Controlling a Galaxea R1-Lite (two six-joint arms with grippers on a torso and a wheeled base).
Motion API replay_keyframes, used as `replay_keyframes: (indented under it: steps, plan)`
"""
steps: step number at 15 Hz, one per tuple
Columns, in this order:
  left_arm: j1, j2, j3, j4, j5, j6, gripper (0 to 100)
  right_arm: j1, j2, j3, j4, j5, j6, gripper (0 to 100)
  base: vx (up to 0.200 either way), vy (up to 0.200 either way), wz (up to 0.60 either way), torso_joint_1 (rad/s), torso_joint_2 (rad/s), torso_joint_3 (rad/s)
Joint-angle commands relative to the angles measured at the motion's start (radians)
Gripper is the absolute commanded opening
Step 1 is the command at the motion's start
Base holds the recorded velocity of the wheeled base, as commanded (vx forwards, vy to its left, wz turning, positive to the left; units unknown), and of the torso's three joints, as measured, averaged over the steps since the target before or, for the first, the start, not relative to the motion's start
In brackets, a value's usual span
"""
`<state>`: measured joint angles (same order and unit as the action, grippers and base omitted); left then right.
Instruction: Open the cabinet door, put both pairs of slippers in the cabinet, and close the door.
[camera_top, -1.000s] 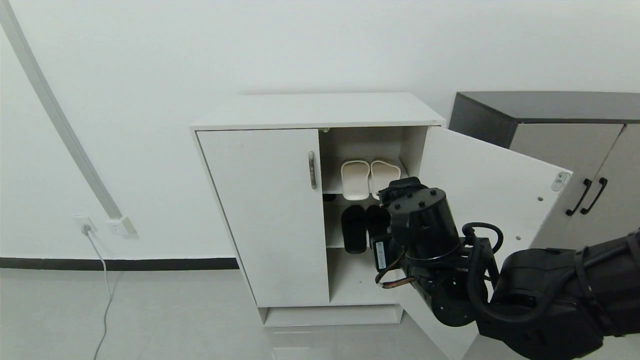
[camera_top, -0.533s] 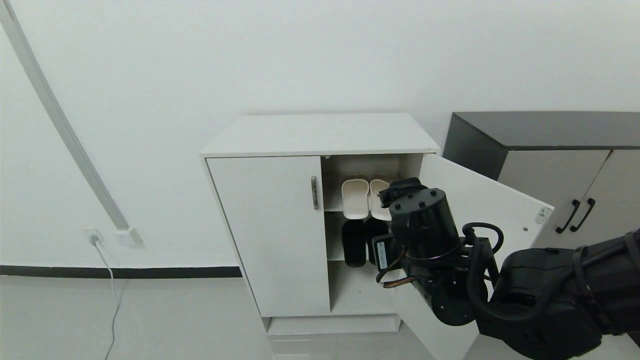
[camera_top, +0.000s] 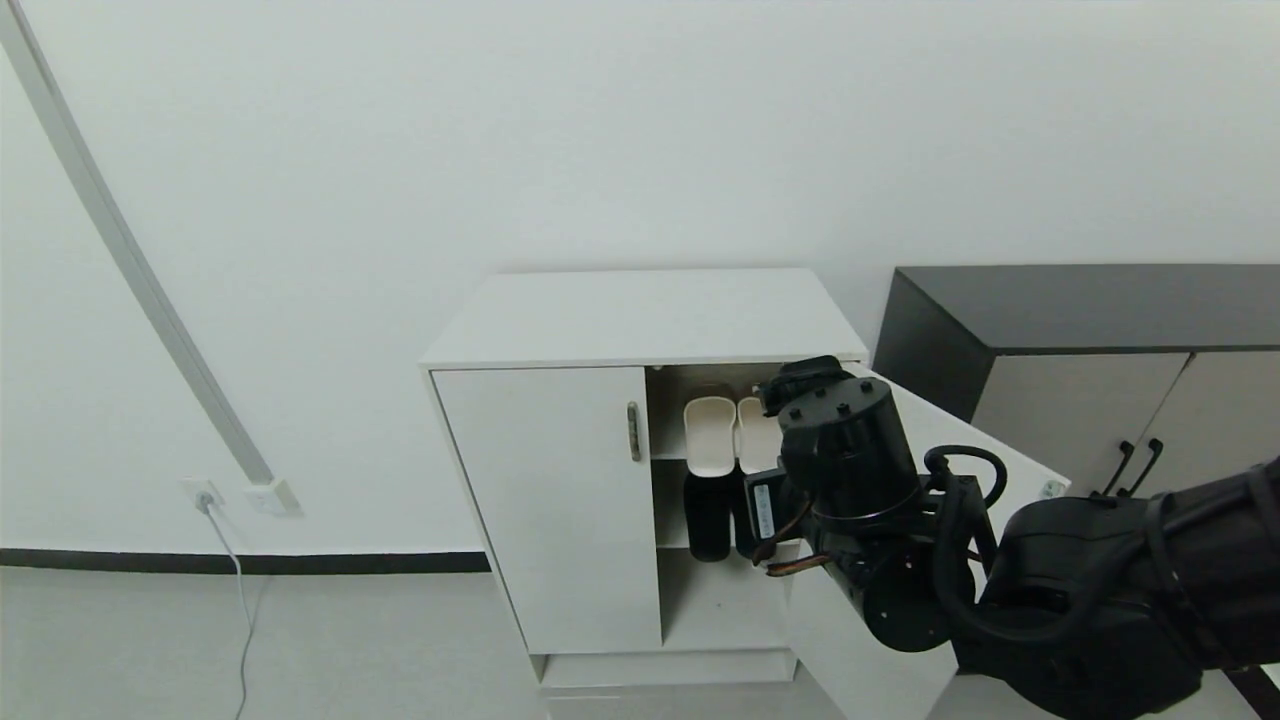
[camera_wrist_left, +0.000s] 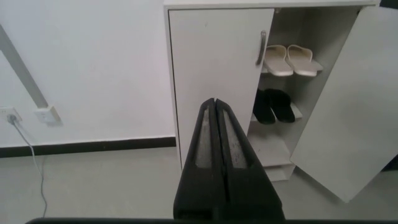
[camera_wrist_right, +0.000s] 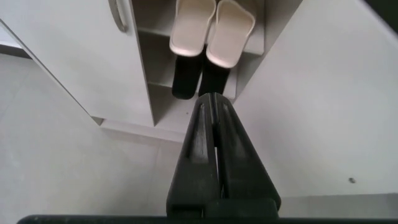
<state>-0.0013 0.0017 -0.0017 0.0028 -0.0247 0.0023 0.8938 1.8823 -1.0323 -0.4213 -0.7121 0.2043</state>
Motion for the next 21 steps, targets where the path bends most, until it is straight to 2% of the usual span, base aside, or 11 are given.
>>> replay_keyframes:
  steps: [1, 7, 14, 21]
  plan:
    - [0.0, 0.001, 0.0, 0.0, 0.0, -0.001, 0, 0.0, 0.006, 0.0, -0.001, 0.0, 0.0, 0, 0.0, 0.0, 0.0, 0.237, -0.56, -0.33]
    - [0.0, 0.001, 0.0, 0.0, 0.0, -0.001, 0, 0.0, 0.004, 0.0, -0.002, 0.0, 0.0, 0, 0.0, 0.0, 0.0, 0.252, -0.57, -0.319]
    - [0.0, 0.001, 0.0, 0.0, 0.0, -0.001, 0, -0.012, 0.004, 0.015, -0.007, 0.002, -0.006, 0, 0.0, 0.0, 0.0, 0.178, -0.39, -0.208]
    - [0.0, 0.001, 0.0, -0.001, 0.0, -0.001, 0, -0.012, 0.006, 0.02, -0.011, 0.003, -0.006, 0, 0.0, 0.0, 0.0, 0.013, -0.03, -0.015]
